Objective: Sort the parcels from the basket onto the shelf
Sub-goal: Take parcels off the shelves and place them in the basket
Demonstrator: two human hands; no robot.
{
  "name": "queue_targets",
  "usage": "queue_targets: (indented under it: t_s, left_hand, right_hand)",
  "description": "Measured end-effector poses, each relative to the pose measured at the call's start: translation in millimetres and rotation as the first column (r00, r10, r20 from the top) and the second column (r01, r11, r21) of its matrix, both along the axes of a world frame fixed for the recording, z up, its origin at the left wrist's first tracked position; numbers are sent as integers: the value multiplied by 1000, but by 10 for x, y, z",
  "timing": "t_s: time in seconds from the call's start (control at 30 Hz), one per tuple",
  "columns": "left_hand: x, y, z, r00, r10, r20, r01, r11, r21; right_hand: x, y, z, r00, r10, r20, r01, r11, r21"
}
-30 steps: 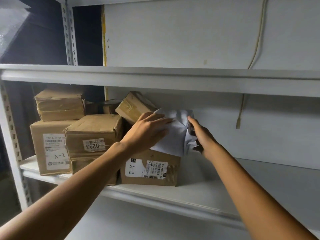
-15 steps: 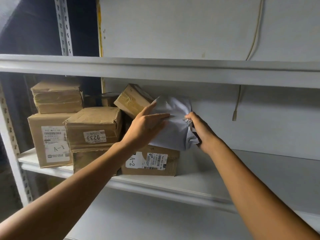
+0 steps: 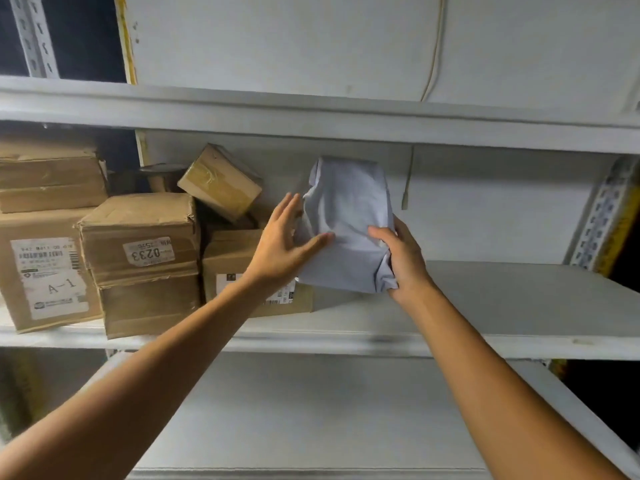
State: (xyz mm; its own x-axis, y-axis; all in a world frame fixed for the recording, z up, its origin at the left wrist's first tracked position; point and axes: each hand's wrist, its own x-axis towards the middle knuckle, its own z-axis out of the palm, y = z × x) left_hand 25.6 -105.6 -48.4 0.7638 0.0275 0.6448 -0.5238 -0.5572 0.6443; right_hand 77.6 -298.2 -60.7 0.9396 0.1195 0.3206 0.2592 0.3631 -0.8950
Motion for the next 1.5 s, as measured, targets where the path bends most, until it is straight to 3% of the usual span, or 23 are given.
queue_targets:
  t_s: [0.13, 0.3, 0.53, 0.67, 0.83, 1.07, 1.17, 1.3, 1.5]
  left_hand:
    - [127, -469, -99, 945, -233, -230, 188, 961, -202]
    - [189, -1134, -331, 823, -492, -283, 402, 857, -323]
    - [-1, -2327, -817, 760, -571, -309, 427, 798, -426]
    - [-229, -3005, -1149, 718, -604, -345, 426, 774, -468]
    - [-550, -3622, -1515, 559, -685, -466, 526, 728, -439]
    - [-952, -4321, -2207, 260, -728, -635, 632, 625, -457]
    - [-1035, -4652, -2413, 177, -686, -706, 775, 539, -329]
    - [-1126, -5103, -2757, 107, -677, -728, 805, 489, -336]
    - [-1444, -5553, -3333, -65, -659, -750, 851, 355, -386]
  right_hand:
    - [-191, -539, -165, 984, -155, 83, 163, 982, -96]
    - [-430, -1346, -405, 967, -241, 85, 254, 945, -205]
    - [-821, -2556, -725, 963, -270, 10, 259, 912, -319]
    - [-1248, -3137, -1076, 918, -395, -31, 363, 870, -335]
    - [-1850, -3674, -1537, 853, -508, -119, 450, 832, -325]
    - [-2772, -4085, -2333, 716, -651, -252, 588, 757, -287]
    - [-3131, -4237, -2605, 621, -718, -314, 644, 696, -317]
    - [-3447, -4383, -2795, 516, -788, -335, 701, 614, -363]
    - [-3886, -4437, -3253, 204, -868, -453, 797, 416, -438]
